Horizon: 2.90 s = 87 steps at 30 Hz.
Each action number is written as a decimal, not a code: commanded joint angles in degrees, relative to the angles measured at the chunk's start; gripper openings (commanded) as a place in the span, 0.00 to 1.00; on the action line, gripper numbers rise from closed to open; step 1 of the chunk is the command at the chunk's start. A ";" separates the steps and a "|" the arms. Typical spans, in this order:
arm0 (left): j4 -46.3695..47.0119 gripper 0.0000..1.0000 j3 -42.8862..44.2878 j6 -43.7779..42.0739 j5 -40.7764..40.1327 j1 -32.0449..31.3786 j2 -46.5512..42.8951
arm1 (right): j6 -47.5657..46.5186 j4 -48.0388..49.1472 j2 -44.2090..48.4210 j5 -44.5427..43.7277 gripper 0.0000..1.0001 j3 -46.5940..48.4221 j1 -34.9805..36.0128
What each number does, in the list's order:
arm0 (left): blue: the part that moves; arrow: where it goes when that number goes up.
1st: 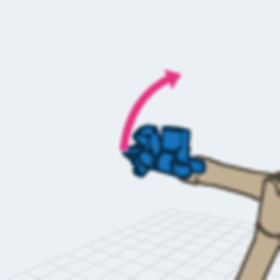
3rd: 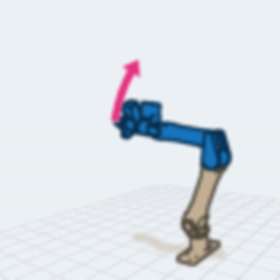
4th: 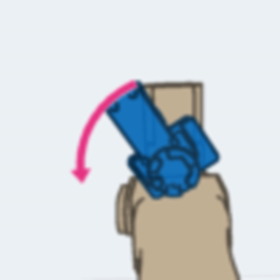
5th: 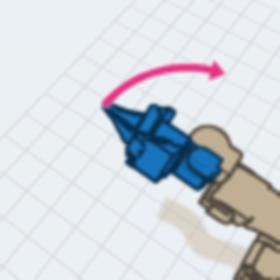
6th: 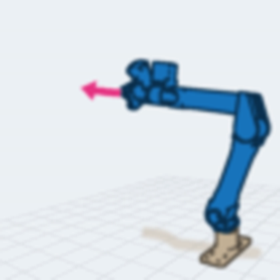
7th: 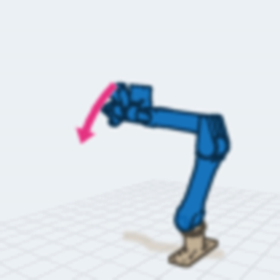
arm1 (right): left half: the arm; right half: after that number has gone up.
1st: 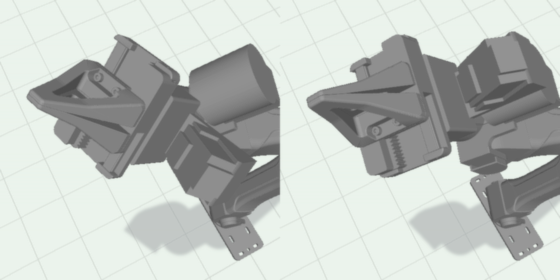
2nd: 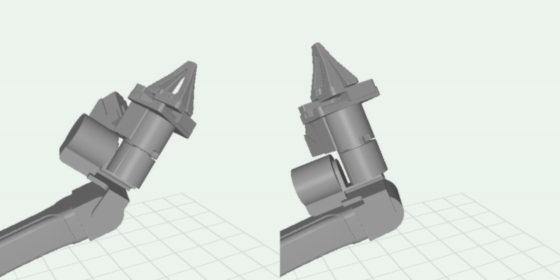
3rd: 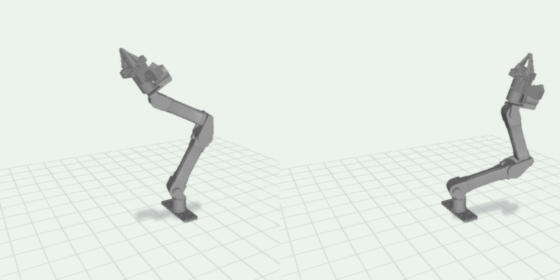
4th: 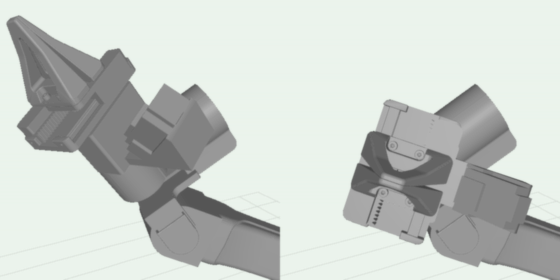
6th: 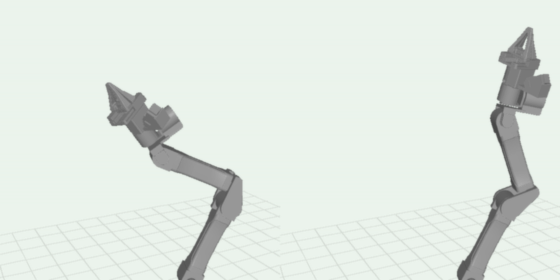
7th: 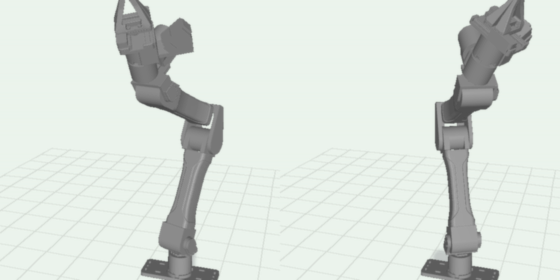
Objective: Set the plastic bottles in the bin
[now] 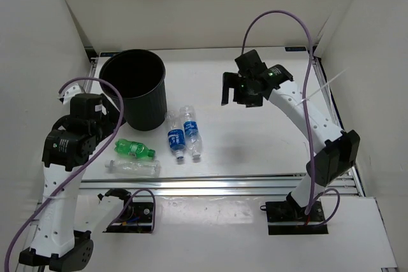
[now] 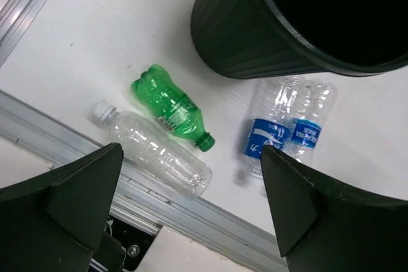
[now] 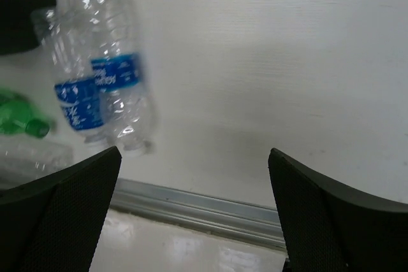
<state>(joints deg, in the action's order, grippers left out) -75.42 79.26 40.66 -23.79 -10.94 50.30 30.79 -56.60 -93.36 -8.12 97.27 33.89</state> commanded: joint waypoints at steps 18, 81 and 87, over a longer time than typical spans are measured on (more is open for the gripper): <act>3.69 1.00 6.00 -2.53 5.86 -0.13 -1.60 | -11.19 16.25 -26.86 39.21 1.00 5.82 -0.67; -6.32 1.00 16.00 -16.06 20.72 -0.13 -7.42 | -9.84 53.17 -31.89 10.68 0.35 50.64 13.75; -6.32 1.00 15.39 -15.44 17.29 -0.13 -8.46 | -14.00 58.68 -7.24 5.50 1.00 42.12 13.75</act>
<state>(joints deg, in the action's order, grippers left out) -77.58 94.02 25.52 -4.64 -11.35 42.15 20.91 -11.92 -123.83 2.50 143.81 47.59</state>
